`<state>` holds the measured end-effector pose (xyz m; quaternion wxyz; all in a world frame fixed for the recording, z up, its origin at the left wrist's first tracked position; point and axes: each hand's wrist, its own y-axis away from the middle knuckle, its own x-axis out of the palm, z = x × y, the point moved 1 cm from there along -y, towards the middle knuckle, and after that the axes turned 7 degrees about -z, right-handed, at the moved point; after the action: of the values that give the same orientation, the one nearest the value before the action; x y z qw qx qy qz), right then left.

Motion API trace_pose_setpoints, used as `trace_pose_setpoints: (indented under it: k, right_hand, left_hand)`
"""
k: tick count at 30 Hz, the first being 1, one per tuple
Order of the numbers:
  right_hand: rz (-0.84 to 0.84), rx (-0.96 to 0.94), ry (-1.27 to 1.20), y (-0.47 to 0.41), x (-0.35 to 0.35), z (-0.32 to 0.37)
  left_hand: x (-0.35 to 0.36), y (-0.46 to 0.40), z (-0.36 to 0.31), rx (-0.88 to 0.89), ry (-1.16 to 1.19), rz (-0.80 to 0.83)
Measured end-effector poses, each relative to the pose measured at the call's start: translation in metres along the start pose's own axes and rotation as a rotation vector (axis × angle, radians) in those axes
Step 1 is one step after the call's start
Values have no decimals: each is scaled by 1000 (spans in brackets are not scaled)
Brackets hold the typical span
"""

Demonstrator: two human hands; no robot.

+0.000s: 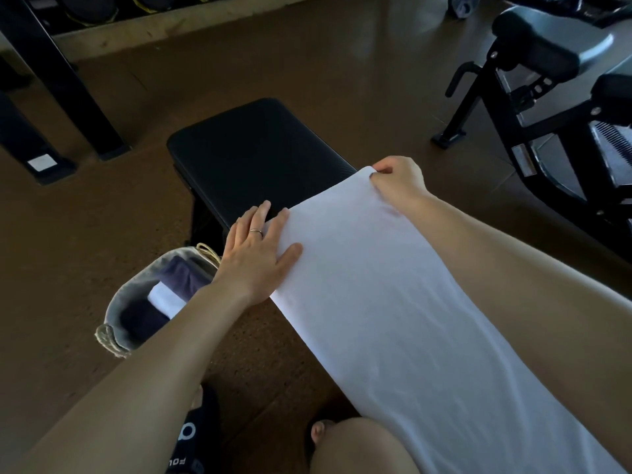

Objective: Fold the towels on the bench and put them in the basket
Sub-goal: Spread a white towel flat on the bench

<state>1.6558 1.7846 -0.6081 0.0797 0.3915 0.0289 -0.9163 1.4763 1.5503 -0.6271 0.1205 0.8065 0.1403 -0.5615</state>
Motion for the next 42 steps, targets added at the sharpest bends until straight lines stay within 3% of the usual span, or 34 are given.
trace_pose_setpoints:
  k: [6,8,11,14,19,25,31,37,42]
  right_hand:
    - [-20,-95,143,-2,18,3]
    - [-112,-141,306,2,20,7]
    - [-334,-379,498,21,18,16]
    - [-292,-540,484,44,26,14]
    - [72,-362,463,47,32,10]
    - [231,-295,545,37,23,15]
    - [39,-421,443,97,-8,-1]
    - [171,-354,578,226,-71,-78]
    - [71,-119,677,279,-125,-155]
  left_hand:
    - [2,-1,5,23,66,-8]
    - [2,-1,8,32,78,-12]
    - [1,-2,13,52,82,-25]
    - [0,-1,16,63,60,-18]
    - [0,-1,13,55,36,-17]
    - [-2,0,7,55,-18,-20]
    - [-14,17,-24,71,-205,-65]
    - [-19,87,-127,339,-162,254]
    - [20,156,-208,548,-249,480]
